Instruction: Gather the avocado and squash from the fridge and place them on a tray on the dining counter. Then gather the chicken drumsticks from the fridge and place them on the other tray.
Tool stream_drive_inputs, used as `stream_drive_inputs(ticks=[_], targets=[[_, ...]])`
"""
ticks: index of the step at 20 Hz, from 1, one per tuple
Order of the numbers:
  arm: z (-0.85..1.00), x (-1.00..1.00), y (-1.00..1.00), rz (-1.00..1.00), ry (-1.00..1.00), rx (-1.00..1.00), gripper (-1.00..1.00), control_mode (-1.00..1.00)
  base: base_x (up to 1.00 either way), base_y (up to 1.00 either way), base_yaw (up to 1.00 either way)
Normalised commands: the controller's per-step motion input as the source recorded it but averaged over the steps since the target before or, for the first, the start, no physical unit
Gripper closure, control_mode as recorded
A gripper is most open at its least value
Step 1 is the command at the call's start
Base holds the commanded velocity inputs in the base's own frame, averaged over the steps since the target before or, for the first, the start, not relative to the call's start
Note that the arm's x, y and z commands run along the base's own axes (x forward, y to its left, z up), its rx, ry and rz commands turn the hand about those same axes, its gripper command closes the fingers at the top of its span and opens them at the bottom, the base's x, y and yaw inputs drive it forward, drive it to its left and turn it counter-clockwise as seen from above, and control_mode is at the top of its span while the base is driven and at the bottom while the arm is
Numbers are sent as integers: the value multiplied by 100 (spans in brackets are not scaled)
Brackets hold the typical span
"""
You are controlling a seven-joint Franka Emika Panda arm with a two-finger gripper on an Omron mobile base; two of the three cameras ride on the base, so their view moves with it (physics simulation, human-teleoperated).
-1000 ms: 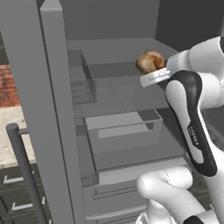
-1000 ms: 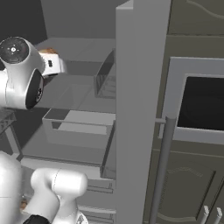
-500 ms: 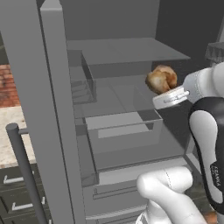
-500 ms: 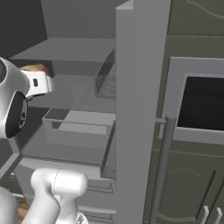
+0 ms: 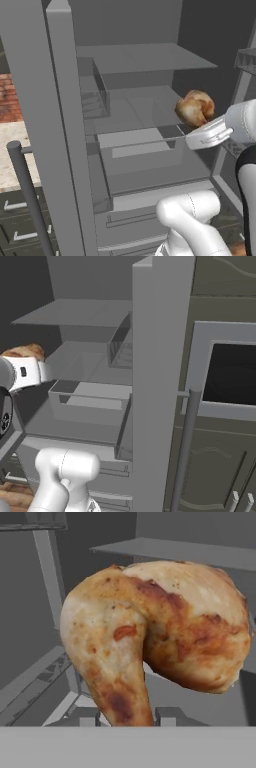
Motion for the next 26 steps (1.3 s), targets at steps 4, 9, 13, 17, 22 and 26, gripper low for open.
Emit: stream_drive_inputs(ticks=[4,9,13,17,22,26], targets=[[0,0,0,1,0,0,100,-100,0,0,0],[0,-12,0,0,-3,0,100,100,-12,-1,0],[0,0,0,0,0,0,100,100,-72,-8,-6],[0,0,0,0,0,0,100,100,-77,-7,-19],[0,0,0,0,0,0,100,100,-65,-2,-39],[0,0,0,0,0,0,100,100,-57,0,-52]])
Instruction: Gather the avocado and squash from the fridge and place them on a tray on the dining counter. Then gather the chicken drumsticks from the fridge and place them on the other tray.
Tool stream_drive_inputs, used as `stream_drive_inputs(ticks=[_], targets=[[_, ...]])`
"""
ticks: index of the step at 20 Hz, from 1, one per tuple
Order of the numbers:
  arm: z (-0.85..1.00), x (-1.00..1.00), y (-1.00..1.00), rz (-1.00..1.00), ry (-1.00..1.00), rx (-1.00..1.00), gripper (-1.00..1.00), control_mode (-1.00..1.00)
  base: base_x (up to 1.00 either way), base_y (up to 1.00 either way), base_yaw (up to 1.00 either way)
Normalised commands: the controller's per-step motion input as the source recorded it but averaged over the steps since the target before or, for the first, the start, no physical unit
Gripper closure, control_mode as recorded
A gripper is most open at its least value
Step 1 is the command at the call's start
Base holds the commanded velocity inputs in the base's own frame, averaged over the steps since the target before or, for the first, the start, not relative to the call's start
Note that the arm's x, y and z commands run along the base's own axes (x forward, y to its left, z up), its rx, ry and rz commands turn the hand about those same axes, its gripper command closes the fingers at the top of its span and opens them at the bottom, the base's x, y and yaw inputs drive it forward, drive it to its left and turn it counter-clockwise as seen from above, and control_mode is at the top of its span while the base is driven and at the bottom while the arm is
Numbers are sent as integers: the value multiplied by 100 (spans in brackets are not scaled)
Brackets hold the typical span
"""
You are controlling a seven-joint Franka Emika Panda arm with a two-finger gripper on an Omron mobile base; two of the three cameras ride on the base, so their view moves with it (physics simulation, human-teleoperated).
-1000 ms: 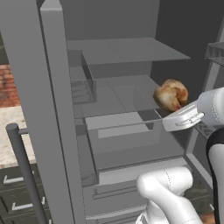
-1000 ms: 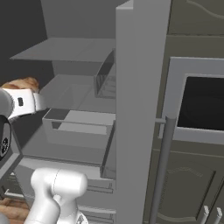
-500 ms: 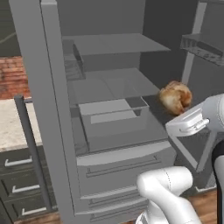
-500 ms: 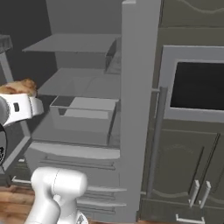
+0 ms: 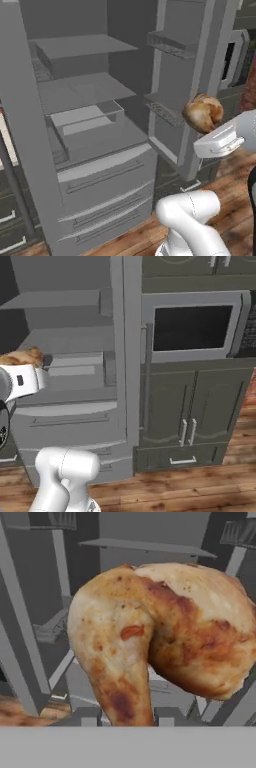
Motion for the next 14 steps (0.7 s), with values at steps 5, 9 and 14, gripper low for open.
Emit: stream_drive_inputs(ticks=[5,9,14], targets=[[0,0,0,0,0,0,100,100,-55,-3,-55],[0,0,0,0,0,0,100,100,-54,-18,-52],[0,0,0,0,0,0,100,100,-26,-30,-51]])
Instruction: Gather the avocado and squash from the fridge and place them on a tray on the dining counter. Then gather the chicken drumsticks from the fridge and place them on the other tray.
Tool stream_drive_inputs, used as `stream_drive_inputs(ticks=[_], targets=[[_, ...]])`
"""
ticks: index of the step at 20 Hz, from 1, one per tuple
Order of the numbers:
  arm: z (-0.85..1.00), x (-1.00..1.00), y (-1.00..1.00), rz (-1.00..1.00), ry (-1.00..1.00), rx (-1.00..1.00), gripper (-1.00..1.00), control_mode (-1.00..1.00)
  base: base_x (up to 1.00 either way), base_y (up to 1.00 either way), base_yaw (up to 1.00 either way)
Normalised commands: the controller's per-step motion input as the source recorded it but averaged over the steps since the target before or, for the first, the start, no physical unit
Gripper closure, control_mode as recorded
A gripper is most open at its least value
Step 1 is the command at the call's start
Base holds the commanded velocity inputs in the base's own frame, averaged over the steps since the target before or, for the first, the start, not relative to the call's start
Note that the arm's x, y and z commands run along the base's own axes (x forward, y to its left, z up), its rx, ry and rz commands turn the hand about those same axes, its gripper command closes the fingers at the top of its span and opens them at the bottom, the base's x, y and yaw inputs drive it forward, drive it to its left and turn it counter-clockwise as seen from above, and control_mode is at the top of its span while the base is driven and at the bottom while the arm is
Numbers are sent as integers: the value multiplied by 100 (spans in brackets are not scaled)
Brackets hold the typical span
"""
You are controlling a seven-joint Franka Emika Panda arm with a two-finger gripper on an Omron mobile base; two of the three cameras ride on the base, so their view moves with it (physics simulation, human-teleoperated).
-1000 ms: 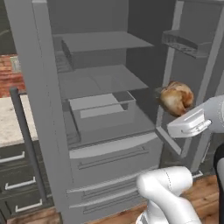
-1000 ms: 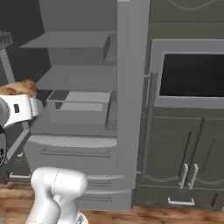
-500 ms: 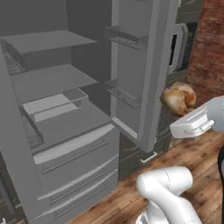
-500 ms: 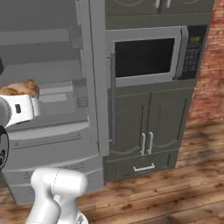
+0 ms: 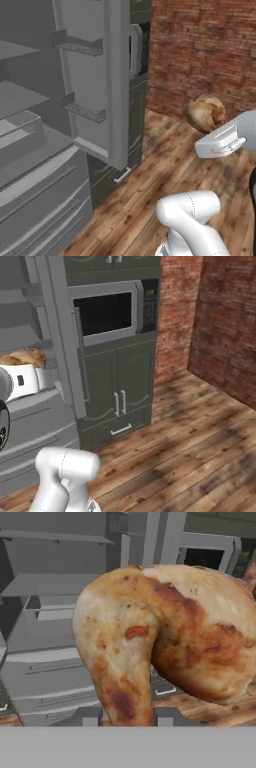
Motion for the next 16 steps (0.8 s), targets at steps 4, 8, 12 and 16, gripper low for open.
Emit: stream_drive_inputs(ticks=[4,8,12,16], targets=[[0,0,0,0,0,0,100,100,16,-39,-50],[0,0,0,0,0,0,100,100,56,-22,-53],[0,0,0,0,0,0,100,100,64,-39,-46],[0,0,0,0,0,0,100,100,70,-31,-44]])
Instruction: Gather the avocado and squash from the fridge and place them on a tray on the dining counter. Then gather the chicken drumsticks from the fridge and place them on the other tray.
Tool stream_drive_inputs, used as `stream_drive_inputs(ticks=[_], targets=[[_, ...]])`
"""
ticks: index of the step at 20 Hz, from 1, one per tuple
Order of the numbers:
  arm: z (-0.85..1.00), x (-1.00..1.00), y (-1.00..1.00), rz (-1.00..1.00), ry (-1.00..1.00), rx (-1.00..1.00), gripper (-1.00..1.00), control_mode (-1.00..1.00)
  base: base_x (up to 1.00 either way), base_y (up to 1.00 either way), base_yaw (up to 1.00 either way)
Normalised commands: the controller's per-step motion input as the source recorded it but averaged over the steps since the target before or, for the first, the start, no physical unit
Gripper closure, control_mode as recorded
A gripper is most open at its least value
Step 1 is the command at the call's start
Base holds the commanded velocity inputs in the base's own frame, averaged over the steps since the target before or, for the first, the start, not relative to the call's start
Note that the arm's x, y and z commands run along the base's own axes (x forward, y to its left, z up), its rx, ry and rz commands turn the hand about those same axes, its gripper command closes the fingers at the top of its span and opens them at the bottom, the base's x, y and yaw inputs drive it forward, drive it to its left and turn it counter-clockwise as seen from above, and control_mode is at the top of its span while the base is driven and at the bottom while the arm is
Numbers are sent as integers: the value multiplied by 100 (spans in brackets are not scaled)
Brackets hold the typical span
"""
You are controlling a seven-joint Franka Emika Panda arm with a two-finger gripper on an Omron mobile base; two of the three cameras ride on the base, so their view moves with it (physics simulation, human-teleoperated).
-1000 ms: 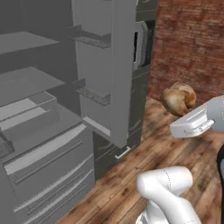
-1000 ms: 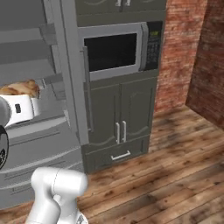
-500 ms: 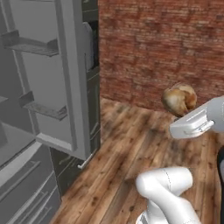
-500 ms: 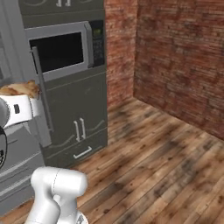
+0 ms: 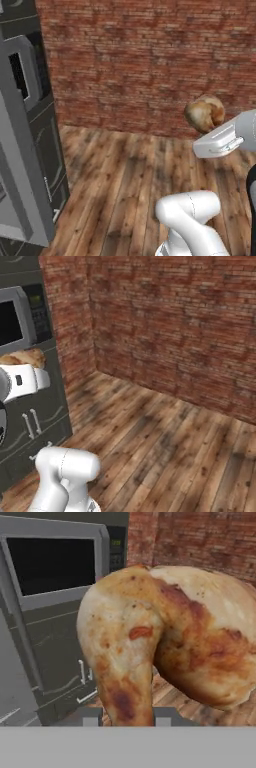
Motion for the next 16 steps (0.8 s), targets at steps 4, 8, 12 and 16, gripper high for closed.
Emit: stream_drive_inputs(ticks=[4,8,12,16], targets=[[0,0,0,0,0,0,100,100,64,-19,-47],[0,0,0,0,0,0,100,100,54,-10,-51],[0,0,0,0,0,0,100,100,53,-1,-55],[0,0,0,0,0,0,100,100,51,1,-60]])
